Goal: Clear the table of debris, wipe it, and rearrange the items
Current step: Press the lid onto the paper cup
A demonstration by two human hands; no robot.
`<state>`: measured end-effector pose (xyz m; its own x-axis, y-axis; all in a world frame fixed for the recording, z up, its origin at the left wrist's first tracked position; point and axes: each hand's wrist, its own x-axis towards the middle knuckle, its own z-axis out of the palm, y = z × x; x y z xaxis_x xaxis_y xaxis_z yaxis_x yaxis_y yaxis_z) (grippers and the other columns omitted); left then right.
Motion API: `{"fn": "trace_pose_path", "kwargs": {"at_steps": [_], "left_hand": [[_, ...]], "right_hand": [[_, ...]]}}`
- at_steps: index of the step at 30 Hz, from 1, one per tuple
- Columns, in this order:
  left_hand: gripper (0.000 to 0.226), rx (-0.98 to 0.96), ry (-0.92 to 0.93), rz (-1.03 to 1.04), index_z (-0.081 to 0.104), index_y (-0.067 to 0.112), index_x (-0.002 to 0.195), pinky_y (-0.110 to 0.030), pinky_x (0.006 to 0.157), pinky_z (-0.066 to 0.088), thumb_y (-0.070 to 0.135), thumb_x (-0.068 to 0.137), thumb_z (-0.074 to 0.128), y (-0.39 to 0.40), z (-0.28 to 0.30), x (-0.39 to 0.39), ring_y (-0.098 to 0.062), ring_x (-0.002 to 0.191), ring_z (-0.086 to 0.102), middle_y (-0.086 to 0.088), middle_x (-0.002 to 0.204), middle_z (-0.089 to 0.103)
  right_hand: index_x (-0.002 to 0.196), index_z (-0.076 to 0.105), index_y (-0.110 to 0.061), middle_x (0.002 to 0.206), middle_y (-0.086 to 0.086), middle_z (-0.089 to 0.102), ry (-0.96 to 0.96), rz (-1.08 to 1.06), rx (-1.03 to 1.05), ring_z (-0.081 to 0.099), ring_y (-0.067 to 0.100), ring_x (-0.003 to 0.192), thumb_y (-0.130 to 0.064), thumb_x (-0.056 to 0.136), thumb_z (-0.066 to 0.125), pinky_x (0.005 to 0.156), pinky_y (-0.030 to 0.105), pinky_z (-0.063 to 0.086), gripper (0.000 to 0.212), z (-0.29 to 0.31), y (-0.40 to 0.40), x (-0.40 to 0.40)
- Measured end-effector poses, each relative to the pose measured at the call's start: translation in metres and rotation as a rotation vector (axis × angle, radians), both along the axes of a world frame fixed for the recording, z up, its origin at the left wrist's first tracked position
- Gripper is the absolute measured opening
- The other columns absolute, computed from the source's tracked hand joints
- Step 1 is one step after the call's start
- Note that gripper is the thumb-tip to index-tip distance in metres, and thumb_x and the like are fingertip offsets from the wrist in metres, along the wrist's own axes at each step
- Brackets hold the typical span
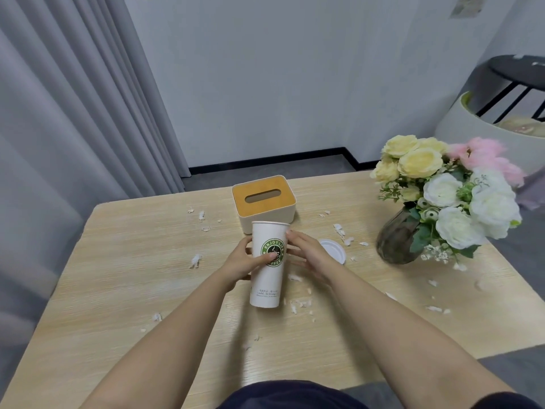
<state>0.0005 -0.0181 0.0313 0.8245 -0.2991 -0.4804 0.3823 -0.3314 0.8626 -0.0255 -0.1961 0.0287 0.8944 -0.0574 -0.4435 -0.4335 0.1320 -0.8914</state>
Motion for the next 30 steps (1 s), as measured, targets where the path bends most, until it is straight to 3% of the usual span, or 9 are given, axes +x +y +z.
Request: {"fn": "trace_pose_path", "kwargs": {"at_steps": [5,8,11,16,23,30], "left_hand": [[0.085,0.006,0.027,-0.015,0.038,0.032,0.129,-0.028,0.063,0.051,0.047,0.054,0.076,-0.004,-0.002,-0.001,-0.011,0.093,0.061,0.001,0.110,0.058],[0.087,0.025,0.038,-0.025,0.037,0.031,0.130,-0.029,0.065,0.051,0.049,0.054,0.075,-0.007,-0.005,0.001,-0.012,0.094,0.060,0.000,0.110,0.057],[0.100,0.040,0.061,-0.042,0.037,0.029,0.131,-0.031,0.068,0.052,0.058,0.044,0.077,-0.007,-0.008,0.001,-0.012,0.095,0.061,0.000,0.111,0.058],[0.109,0.047,0.074,-0.054,0.036,0.028,0.134,-0.033,0.070,0.054,0.062,0.037,0.075,-0.006,-0.012,0.003,-0.015,0.099,0.061,-0.001,0.115,0.058],[0.112,0.061,0.096,-0.059,0.033,0.027,0.138,-0.033,0.071,0.053,0.062,0.040,0.076,0.000,-0.016,0.004,-0.016,0.100,0.061,-0.002,0.120,0.056],[0.105,0.075,0.092,-0.064,0.034,0.028,0.136,-0.031,0.068,0.053,0.057,0.045,0.077,0.009,-0.015,0.008,-0.014,0.098,0.061,-0.002,0.120,0.055]], "right_hand": [[0.116,0.062,-0.010,0.115,0.003,0.063,0.033,-0.226,-0.481,0.056,0.019,0.112,-0.032,0.087,0.064,0.085,0.023,0.037,0.037,-0.024,-0.048,-0.005],[0.123,0.057,-0.007,0.125,0.009,0.058,0.188,-0.212,-0.760,0.053,0.026,0.114,-0.026,0.089,0.061,0.088,0.029,0.041,0.039,-0.038,-0.070,-0.009],[0.124,0.052,-0.006,0.126,0.013,0.054,0.322,-0.179,-0.908,0.051,0.031,0.114,-0.022,0.089,0.057,0.083,0.034,0.043,0.039,-0.049,-0.083,-0.011],[0.128,0.041,-0.005,0.128,0.015,0.050,0.451,-0.119,-0.942,0.052,0.033,0.114,-0.021,0.091,0.054,0.077,0.032,0.040,0.042,-0.056,-0.086,-0.009],[0.127,0.042,-0.004,0.124,0.016,0.053,0.527,-0.082,-0.967,0.055,0.034,0.110,-0.007,0.088,0.051,0.079,0.034,0.045,0.040,-0.059,-0.086,-0.004],[0.122,0.047,-0.003,0.123,0.016,0.055,0.529,-0.100,-0.927,0.055,0.034,0.108,-0.013,0.089,0.052,0.072,0.030,0.041,0.034,-0.064,-0.081,-0.006]]}}
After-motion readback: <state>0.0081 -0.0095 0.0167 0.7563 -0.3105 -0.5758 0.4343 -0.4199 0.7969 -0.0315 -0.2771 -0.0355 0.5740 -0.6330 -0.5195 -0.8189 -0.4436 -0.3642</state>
